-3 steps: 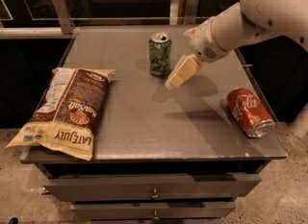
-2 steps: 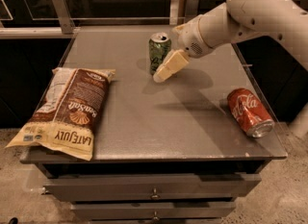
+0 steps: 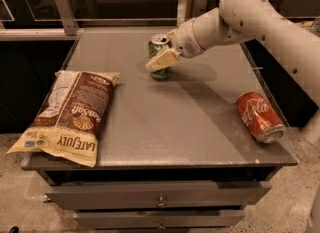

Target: Close top drawer

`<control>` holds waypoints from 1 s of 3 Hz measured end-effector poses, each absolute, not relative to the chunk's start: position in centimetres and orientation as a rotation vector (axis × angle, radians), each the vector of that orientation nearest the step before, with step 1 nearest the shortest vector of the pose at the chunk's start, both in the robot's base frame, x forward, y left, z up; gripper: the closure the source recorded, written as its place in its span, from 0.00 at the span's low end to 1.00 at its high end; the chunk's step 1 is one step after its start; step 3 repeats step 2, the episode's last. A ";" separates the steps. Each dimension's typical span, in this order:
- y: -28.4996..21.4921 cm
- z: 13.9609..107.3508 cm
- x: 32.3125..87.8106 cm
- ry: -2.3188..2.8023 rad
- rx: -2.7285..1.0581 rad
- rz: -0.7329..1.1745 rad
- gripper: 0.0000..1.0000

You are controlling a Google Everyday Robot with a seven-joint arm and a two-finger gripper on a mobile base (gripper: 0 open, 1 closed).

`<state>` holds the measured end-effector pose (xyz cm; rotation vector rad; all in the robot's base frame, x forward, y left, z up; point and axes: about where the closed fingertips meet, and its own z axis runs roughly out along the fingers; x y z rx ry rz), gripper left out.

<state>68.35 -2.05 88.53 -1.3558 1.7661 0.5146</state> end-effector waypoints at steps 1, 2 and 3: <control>-2.8 90.5 68.1 1.750 -1.352 0.558 0.66; -3.5 95.9 66.1 1.643 -1.367 0.558 0.88; -3.5 95.9 66.1 1.643 -1.367 0.558 0.88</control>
Offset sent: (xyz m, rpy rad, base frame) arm -0.0530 -0.0313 0.1573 0.1243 -0.1939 0.1228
